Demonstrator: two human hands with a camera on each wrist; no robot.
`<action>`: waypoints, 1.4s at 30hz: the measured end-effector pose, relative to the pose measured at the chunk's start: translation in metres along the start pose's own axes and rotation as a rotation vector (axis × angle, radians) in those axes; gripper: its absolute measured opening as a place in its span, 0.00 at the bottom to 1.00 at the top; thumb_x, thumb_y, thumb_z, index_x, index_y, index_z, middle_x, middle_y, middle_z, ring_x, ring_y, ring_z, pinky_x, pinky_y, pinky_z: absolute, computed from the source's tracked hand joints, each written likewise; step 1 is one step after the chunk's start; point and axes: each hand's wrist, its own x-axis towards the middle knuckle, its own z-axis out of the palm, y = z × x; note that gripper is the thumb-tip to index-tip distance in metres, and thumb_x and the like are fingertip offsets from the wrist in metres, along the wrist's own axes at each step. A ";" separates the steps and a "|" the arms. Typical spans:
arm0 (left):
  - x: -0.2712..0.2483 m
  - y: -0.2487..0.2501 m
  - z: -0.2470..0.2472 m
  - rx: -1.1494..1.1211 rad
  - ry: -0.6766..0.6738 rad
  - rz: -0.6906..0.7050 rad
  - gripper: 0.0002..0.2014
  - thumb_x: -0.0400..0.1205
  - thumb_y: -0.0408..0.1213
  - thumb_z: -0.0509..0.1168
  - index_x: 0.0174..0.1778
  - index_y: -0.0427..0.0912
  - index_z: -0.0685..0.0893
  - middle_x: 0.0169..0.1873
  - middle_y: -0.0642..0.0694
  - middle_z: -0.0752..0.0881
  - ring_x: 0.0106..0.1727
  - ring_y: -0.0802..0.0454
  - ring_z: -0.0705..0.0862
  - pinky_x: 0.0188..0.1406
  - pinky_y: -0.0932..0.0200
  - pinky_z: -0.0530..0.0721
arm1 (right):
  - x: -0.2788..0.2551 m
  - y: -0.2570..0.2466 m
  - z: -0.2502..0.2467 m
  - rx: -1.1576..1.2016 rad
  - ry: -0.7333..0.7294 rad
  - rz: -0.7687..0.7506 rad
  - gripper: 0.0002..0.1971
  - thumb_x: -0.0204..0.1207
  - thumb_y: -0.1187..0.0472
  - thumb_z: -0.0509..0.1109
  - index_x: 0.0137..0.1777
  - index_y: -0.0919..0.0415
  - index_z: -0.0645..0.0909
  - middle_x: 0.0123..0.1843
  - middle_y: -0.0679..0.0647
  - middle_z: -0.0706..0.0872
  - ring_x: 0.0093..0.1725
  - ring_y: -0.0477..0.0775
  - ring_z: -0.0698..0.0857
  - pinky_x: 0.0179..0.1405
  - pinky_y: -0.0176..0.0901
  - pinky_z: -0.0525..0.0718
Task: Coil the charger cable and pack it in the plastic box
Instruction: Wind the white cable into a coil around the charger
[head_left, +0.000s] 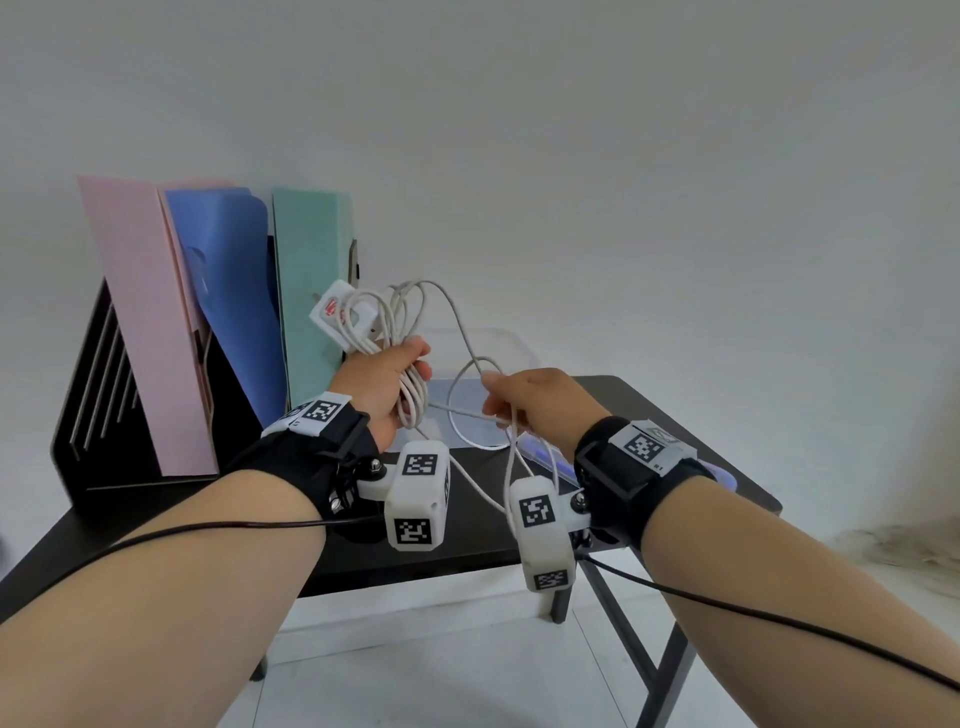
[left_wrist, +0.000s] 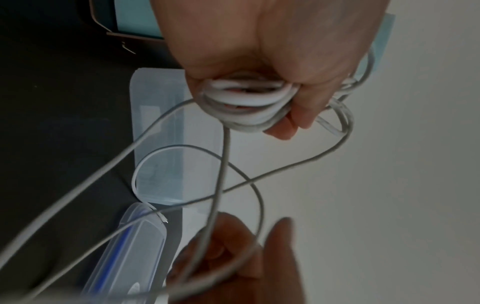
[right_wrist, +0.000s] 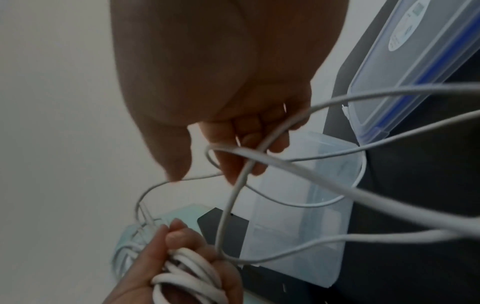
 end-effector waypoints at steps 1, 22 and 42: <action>-0.001 0.002 0.001 -0.002 -0.007 0.009 0.11 0.81 0.38 0.64 0.32 0.43 0.81 0.14 0.53 0.81 0.24 0.54 0.73 0.26 0.60 0.69 | 0.002 0.001 0.000 -0.044 0.051 0.014 0.18 0.80 0.51 0.61 0.37 0.63 0.84 0.32 0.52 0.83 0.34 0.51 0.78 0.46 0.46 0.82; -0.015 0.010 0.009 -0.055 -0.253 0.117 0.11 0.83 0.37 0.61 0.35 0.43 0.82 0.18 0.52 0.80 0.21 0.59 0.76 0.19 0.67 0.72 | 0.027 0.012 0.001 -0.368 0.279 0.035 0.25 0.74 0.63 0.65 0.72 0.49 0.72 0.57 0.61 0.77 0.42 0.60 0.84 0.45 0.47 0.86; -0.017 0.000 0.023 -0.080 -0.245 0.149 0.08 0.83 0.35 0.61 0.38 0.43 0.80 0.41 0.45 0.91 0.46 0.48 0.86 0.40 0.52 0.84 | 0.017 -0.013 0.029 -0.717 0.048 -0.194 0.13 0.81 0.58 0.54 0.48 0.56 0.81 0.51 0.55 0.84 0.62 0.61 0.72 0.60 0.56 0.70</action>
